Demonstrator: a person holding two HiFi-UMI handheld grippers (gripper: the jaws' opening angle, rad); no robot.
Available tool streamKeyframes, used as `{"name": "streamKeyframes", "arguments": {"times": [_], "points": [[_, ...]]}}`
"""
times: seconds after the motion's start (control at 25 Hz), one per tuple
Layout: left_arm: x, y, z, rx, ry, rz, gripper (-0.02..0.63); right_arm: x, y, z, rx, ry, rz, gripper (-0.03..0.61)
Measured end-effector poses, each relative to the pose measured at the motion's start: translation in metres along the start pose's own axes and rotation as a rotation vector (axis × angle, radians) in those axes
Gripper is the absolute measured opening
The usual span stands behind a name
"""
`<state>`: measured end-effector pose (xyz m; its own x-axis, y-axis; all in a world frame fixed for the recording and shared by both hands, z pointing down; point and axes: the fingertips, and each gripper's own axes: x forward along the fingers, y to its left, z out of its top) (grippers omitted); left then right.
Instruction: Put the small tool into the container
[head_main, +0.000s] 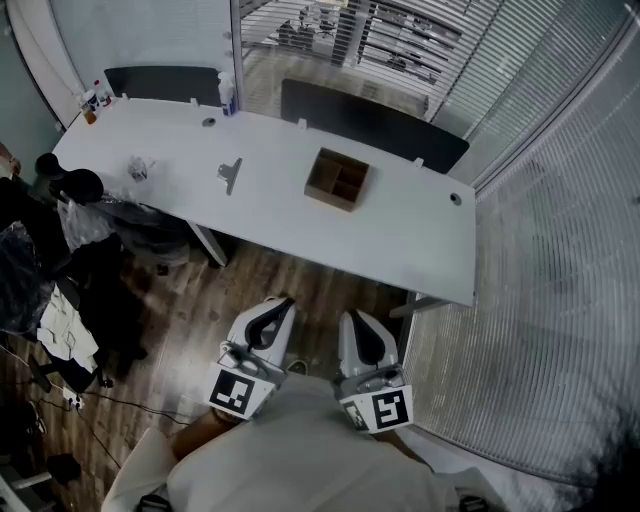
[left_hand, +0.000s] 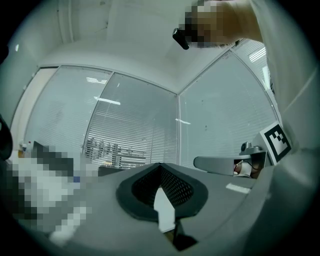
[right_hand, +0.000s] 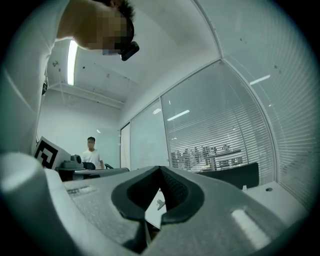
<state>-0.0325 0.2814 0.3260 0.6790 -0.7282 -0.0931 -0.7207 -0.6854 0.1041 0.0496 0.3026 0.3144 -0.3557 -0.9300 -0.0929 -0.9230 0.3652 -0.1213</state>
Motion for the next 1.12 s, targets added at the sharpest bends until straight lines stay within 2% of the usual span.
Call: {"name": "streamKeyframes", "arguments": {"times": [0.36,0.56,0.8,0.96,1.12], "points": [[0.021,0.065,0.005,-0.003,-0.005,0.076,0.002,0.073,0.002,-0.01,-0.016,0.008,0.072,0.0],[0.043,0.108,0.004,-0.002,0.006,0.1,0.002,0.124,0.001,-0.015,0.008,0.03,0.1,0.0],[0.082,0.156,0.002,-0.007,0.007,0.098,0.002,0.187,-0.011,-0.022,-0.006,0.037,0.108,0.0],[0.112,0.189,0.01,-0.006,0.0,0.077,0.002,0.227,-0.026,-0.023,-0.071,0.035,0.091,0.0],[0.142,0.219,0.016,-0.001,-0.011,0.049,0.002,0.267,-0.038,-0.016,-0.075,0.004,0.065,0.0]]}}
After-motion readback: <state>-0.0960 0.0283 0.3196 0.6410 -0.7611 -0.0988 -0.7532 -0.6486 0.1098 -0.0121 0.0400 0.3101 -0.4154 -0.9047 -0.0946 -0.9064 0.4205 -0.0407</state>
